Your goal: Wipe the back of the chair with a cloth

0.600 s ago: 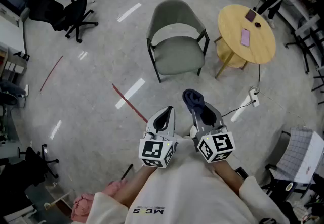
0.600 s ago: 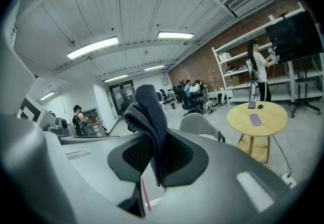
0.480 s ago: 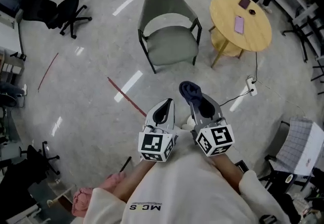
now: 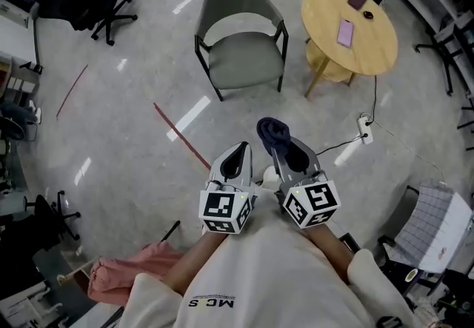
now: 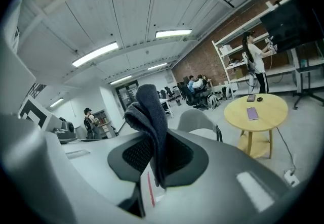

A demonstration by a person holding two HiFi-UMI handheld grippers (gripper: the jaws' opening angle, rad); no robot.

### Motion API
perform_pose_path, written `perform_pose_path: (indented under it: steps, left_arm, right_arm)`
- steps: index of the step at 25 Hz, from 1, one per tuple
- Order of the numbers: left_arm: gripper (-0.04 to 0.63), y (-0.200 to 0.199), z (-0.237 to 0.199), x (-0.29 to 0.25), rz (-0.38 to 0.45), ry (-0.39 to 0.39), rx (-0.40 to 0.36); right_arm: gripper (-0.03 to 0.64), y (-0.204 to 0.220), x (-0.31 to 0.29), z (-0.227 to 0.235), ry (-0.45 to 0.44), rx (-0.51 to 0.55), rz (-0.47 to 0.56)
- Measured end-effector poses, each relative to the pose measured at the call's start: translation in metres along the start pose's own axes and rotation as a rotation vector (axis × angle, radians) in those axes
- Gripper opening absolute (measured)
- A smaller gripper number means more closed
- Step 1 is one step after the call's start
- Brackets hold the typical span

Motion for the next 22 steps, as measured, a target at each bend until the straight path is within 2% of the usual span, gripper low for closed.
perform_pose_path:
  steps: [4,9,12,16,22]
  left_arm:
    - [0.001,0.011,0.016,-0.01,-0.029,0.008,-0.019]
    - [0.001,0.006,0.0,-0.018,-0.05,-0.032,-0.002]
    - [0.001,-0.004,-0.021,-0.033,-0.063,-0.042,0.017]
    - [0.001,-0.023,-0.056,-0.069,-0.071,-0.017,0.027]
    - [0.001,-0.084,-0.135,-0.148,-0.075,0.021,-0.011]
  right_arm:
    - [0.072,0.003,0.004,0.025,0.008,-0.029,-0.005]
    - [0.072,0.007,-0.017,0.036,0.01,-0.083,-0.047]
    - [0.072,-0.001,-0.044,0.037,0.011,-0.085,-0.062]
    - [0.072,-0.013,-0.092,0.042,0.033,-0.075,-0.075]
    - [0.072,-0.057,-0.193,0.062,0.154,-0.066,-0.048]
Point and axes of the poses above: the fingertips, and each gripper's own axes: x backward along the fingers, z to its right, y out of its underside, the point moved 7 cm from there along x, backward along the fingers, and after that the axes turned 2 degrees about x, right-handed, at the moved point
